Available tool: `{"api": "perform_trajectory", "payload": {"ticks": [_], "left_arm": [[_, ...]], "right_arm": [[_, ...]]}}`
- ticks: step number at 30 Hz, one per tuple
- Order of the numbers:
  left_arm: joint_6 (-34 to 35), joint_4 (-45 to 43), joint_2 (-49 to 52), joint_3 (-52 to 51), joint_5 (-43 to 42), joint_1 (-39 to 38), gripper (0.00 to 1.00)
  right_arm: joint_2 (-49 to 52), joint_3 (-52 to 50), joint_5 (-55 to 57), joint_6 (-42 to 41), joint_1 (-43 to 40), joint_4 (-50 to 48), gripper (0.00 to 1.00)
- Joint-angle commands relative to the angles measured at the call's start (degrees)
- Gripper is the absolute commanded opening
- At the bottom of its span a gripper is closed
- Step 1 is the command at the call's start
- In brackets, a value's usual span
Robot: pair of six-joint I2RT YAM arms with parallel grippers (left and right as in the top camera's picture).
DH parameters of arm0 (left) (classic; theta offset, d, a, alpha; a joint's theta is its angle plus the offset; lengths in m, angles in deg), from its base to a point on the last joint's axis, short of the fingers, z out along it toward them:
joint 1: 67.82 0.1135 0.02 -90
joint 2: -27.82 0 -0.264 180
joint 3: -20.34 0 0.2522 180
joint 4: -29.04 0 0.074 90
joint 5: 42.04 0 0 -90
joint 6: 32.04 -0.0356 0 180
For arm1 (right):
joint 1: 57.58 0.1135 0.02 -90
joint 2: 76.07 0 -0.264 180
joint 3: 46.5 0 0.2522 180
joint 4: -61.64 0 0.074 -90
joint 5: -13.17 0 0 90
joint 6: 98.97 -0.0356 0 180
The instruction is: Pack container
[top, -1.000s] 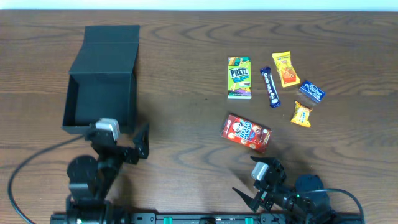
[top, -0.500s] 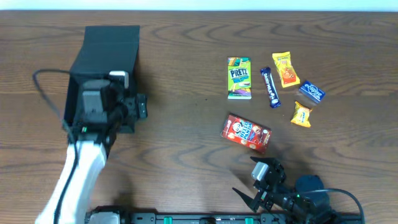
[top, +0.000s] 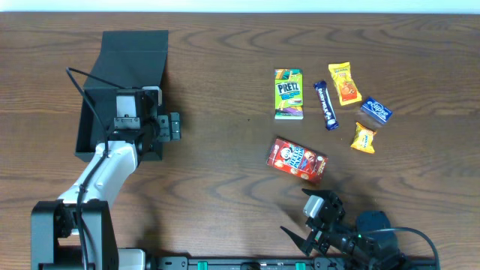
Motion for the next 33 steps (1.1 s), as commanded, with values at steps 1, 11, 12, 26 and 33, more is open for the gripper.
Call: {"api": "perform_trajectory", "payload": {"ticks": [1, 11, 12, 26, 33], "left_arm": [[-1.01, -0.17, 0.35, 1.03, 1.05, -0.17, 0.77], [1.42, 0.72, 0.35, 1.03, 1.05, -0.17, 0.13], [1.44, 0.9, 0.35, 1.03, 1.05, -0.17, 0.06], [19.17, -5.6, 0.35, 1.07, 2.89, -10.05, 0.06], [25.86, -12.59, 0.76, 1.11, 4.55, -20.98, 0.06]], "right_arm": [[-0.31, -0.26, -0.42, 0.07, -0.74, -0.11, 0.99], [-0.31, -0.26, -0.42, 0.07, -0.74, -0.11, 0.99], [-0.31, -0.26, -0.42, 0.07, -0.74, -0.11, 0.99], [-0.31, -0.26, -0.42, 0.09, -0.74, -0.11, 0.99], [-0.31, -0.26, -0.42, 0.07, -0.74, -0.13, 0.99]]}}
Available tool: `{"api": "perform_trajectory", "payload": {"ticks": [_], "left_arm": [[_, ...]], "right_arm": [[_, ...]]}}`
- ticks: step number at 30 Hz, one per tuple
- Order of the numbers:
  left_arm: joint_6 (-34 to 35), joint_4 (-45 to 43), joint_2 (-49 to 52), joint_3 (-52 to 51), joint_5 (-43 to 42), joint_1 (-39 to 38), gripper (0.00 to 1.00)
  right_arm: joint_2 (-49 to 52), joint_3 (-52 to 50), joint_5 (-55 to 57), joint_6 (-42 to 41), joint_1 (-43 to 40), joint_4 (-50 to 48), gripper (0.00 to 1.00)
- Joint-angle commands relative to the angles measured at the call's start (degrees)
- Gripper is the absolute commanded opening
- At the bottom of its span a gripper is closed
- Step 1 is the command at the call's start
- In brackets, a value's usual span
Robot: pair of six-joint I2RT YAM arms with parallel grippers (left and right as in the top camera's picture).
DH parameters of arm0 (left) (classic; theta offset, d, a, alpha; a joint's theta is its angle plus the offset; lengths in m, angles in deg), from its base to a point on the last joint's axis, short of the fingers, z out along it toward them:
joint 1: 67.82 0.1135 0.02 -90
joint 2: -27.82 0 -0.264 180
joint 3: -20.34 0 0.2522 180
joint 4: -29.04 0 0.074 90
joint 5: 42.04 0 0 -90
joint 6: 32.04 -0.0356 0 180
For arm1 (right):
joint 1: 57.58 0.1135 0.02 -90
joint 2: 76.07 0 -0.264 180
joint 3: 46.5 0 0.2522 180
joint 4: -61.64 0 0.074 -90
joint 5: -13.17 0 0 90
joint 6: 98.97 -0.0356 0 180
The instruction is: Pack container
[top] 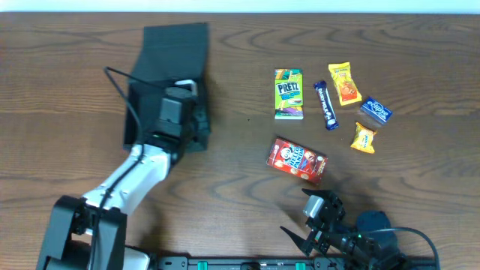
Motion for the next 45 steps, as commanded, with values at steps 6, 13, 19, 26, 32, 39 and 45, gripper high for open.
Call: {"api": "perform_trajectory", "payload": {"ticks": [6, 13, 19, 26, 32, 39, 45], "left_arm": [[12.33, -5.57, 3.89, 1.22, 0.33, -8.26, 0.06], [16.09, -7.21, 8.55, 7.28, 0.39, -13.9, 0.06], [16.68, -7.1, 13.64, 14.8, 2.43, -18.86, 0.06], [19.23, -6.25, 16.35, 16.63, 6.14, -19.78, 0.06], [19.74, -5.62, 16.35, 16.63, 14.1, -19.76, 0.06], [21.2, -5.44, 16.35, 16.63, 14.84, -19.78, 0.06], [21.14, -6.86, 16.33, 16.63, 12.81, -19.89, 0.7]], "right_arm": [[-0.31, -0.26, -0.42, 0.07, -0.74, -0.09, 0.99], [-0.31, -0.26, -0.42, 0.07, -0.74, -0.09, 0.99], [-0.31, -0.26, -0.42, 0.07, -0.74, -0.09, 0.99], [-0.31, -0.26, -0.42, 0.07, -0.74, -0.09, 0.99], [-0.31, -0.26, -0.42, 0.07, -0.74, -0.09, 0.99], [-0.31, -0.26, -0.42, 0.07, -0.74, -0.09, 0.99], [-0.31, -0.26, -0.42, 0.07, -0.74, -0.09, 0.99]]}}
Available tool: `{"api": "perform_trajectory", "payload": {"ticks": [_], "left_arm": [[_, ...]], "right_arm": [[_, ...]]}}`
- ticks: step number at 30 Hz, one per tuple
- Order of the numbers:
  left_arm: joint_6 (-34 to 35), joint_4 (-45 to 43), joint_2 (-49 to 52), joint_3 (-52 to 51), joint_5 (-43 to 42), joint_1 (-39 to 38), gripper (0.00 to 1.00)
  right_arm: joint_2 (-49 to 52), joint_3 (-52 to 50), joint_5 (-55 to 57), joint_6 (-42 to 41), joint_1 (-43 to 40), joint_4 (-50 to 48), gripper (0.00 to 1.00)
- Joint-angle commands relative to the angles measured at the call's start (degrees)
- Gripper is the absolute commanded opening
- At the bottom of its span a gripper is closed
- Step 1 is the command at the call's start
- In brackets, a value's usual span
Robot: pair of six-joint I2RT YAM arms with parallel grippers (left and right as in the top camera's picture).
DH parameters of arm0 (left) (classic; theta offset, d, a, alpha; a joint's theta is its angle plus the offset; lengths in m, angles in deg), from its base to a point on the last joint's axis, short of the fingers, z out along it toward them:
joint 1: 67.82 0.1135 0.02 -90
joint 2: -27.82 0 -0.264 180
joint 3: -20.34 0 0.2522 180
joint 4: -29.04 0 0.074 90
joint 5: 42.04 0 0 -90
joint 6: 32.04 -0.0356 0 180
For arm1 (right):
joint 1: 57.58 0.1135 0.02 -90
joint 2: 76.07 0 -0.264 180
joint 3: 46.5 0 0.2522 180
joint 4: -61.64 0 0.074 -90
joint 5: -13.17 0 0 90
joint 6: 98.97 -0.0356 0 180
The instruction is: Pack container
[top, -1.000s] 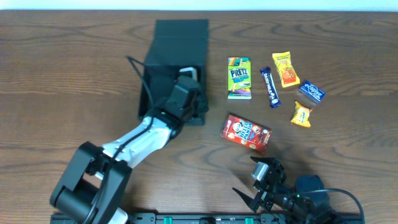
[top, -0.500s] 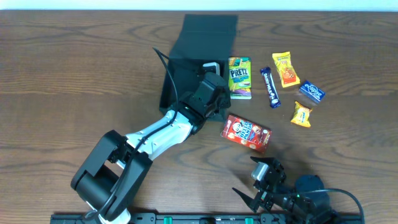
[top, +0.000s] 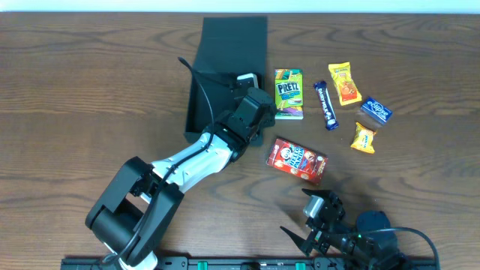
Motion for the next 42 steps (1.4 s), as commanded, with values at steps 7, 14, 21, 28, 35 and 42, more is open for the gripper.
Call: {"api": "perform_trajectory", "payload": {"ticks": [7, 14, 21, 28, 35, 42], "left_arm": [[-4.9, -0.55, -3.23, 1.64, -0.9, 0.17, 0.95], [-20.87, 4.76, -15.61, 1.64, 1.03, 0.33, 0.95], [-24.63, 26.47, -28.46, 1.64, 15.37, 5.22, 0.95], [-25.07, 38.64, -29.31, 1.64, 12.76, 13.88, 0.95], [-25.16, 39.63, -29.31, 1.64, 10.14, 17.59, 0.95], [-25.31, 39.74, -29.31, 1.64, 7.89, 17.7, 0.95]], "right_arm": [[-0.31, -0.26, -0.42, 0.09, -0.74, -0.09, 0.99], [-0.31, -0.26, -0.42, 0.09, -0.74, -0.09, 0.99], [-0.31, -0.26, -0.42, 0.07, -0.74, -0.09, 0.99], [-0.31, -0.26, -0.42, 0.07, -0.74, -0.09, 0.99], [-0.31, -0.26, -0.42, 0.09, -0.74, -0.09, 0.99], [-0.31, -0.26, 6.82, 0.11, -0.74, 1.6, 0.99]]}}
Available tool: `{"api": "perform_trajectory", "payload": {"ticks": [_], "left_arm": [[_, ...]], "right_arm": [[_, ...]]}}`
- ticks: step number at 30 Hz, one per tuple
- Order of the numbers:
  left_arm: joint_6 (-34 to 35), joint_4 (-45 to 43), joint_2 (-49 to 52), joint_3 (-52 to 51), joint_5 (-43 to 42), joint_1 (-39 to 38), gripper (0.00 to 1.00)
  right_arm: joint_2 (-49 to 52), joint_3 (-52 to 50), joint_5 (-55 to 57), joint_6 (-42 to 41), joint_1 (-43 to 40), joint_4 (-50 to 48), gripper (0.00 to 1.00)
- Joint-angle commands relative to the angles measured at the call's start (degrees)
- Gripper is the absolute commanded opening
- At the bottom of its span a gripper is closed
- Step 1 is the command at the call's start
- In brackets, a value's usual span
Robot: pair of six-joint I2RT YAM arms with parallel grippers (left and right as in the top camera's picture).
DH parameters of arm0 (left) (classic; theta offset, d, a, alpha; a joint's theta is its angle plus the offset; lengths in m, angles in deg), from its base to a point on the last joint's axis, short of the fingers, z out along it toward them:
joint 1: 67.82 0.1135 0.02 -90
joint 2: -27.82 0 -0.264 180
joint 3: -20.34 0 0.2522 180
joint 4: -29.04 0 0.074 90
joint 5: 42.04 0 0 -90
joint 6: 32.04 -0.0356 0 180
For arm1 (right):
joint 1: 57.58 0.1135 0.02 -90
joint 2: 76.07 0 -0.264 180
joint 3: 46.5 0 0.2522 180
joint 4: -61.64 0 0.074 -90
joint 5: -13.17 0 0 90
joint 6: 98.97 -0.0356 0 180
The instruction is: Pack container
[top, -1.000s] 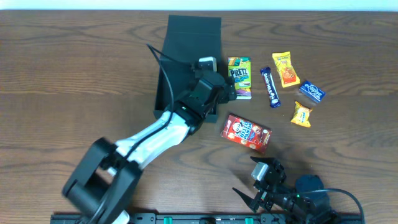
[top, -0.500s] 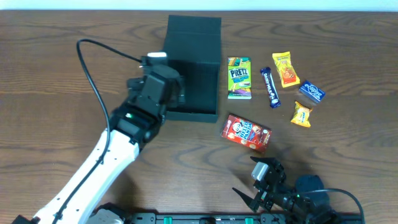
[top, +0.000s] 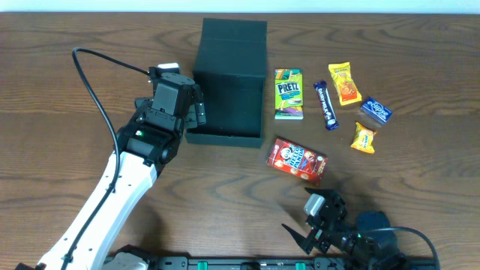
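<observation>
The black open container point(top: 229, 90) stands at mid-table with its lid flap lying toward the far edge. My left gripper point(top: 198, 109) sits just outside the container's left wall, fingers apart and holding nothing. Right of the container lie a green Pretz pack point(top: 288, 94), a dark blue bar point(top: 325, 105), a yellow-orange packet point(top: 344, 82), a small blue packet point(top: 376, 110), a small orange candy point(top: 364, 138) and a red snack box point(top: 297, 160). My right gripper point(top: 309, 220) rests open at the near edge, below the red box.
The left arm's black cable point(top: 101, 75) arcs over the table's left part. A black rail point(top: 225, 264) runs along the near edge. The brown wooden table point(top: 60, 60) carries nothing else.
My left gripper was over the container's right wall beside the Pretz pack; it now stands outside the left wall, apart from it. The container sits where it was. The right arm has not moved.
The container stood at the far left with my left gripper on its right wall. It then stood further right, still held, and then beside the Pretz pack. Now it stays there and the left gripper is off it, on its left side.
</observation>
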Motion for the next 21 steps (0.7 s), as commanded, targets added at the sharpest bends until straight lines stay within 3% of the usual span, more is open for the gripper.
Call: {"api": "perform_trajectory", "payload": {"ticks": [1, 10, 14, 17, 21], "left_arm": [[-1.07, 0.44, -0.44, 0.46, -1.75, 0.37, 0.95], [-1.09, 3.93, -0.44, 0.46, -2.64, 0.39, 0.95], [-1.09, 4.87, -0.44, 0.46, -2.69, 0.39, 0.95], [-2.36, 5.29, -0.44, 0.46, -3.78, 0.39, 0.95], [-4.72, 5.29, -0.44, 0.46, -7.26, 0.39, 0.95]], "right_arm": [[-0.31, -0.26, 4.98, 0.11, -0.74, 1.03, 0.99], [-0.31, -0.26, 5.22, 0.11, -0.74, 0.83, 0.99], [-0.31, -0.26, 3.41, -0.2, -0.7, -5.99, 0.99], [-0.31, -0.26, 1.77, -9.73, -0.7, -15.23, 0.99], [-0.31, -0.26, 2.21, -36.22, -0.7, -24.87, 0.99]]}}
